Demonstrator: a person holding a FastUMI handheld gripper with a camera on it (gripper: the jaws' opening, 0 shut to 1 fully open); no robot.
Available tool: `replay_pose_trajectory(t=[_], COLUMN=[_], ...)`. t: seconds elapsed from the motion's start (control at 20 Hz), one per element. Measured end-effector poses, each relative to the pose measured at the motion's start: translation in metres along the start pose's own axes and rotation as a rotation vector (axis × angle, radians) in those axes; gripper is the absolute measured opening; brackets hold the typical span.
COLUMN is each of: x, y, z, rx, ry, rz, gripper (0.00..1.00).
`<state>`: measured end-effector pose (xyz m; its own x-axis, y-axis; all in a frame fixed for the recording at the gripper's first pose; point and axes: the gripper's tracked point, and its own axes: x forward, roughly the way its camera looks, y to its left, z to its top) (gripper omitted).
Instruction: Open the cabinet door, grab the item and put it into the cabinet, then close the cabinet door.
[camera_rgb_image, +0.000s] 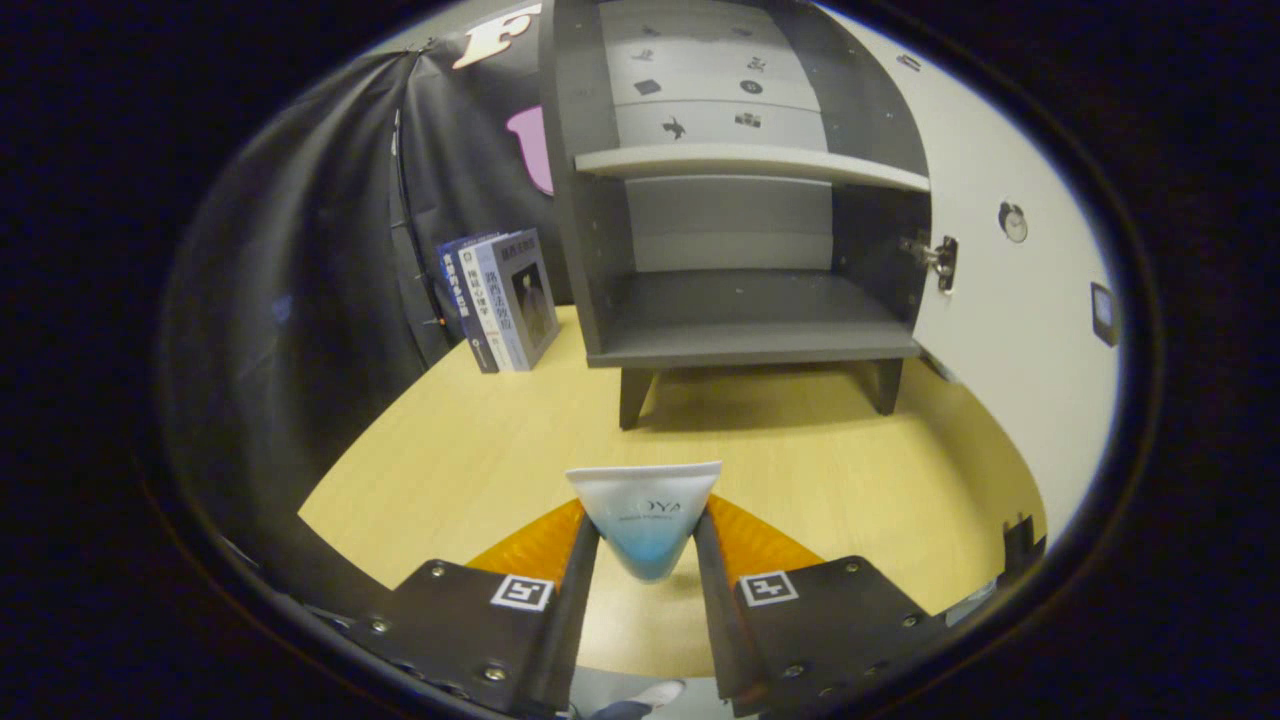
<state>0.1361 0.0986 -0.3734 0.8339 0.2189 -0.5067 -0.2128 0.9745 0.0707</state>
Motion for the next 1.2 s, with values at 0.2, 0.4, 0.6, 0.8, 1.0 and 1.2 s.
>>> replay_pose_trajectory(t=[0.2,0.4,0.6,0.8,1.0,1.2], x=[-0.026,-0.047,-0.054,-0.035,0.013,0.061], y=[-0.015,-0.032,-0.040,-0.049,-0.064,-0.075], z=[0.070,0.148,0.228,0.304,0.352,0.363], rx=[0.002,-0.016,-0.030,-0.029,-0.033,-0.005], ry=[-0.087,-0.200,-0.319,-0.428,-0.470,-0.453], rz=[-0.024,-0.050,-0.048,-0.036,-0.047,-0.049], gripper=[0.53,0.53,0.53,0.53,0.53,0.53])
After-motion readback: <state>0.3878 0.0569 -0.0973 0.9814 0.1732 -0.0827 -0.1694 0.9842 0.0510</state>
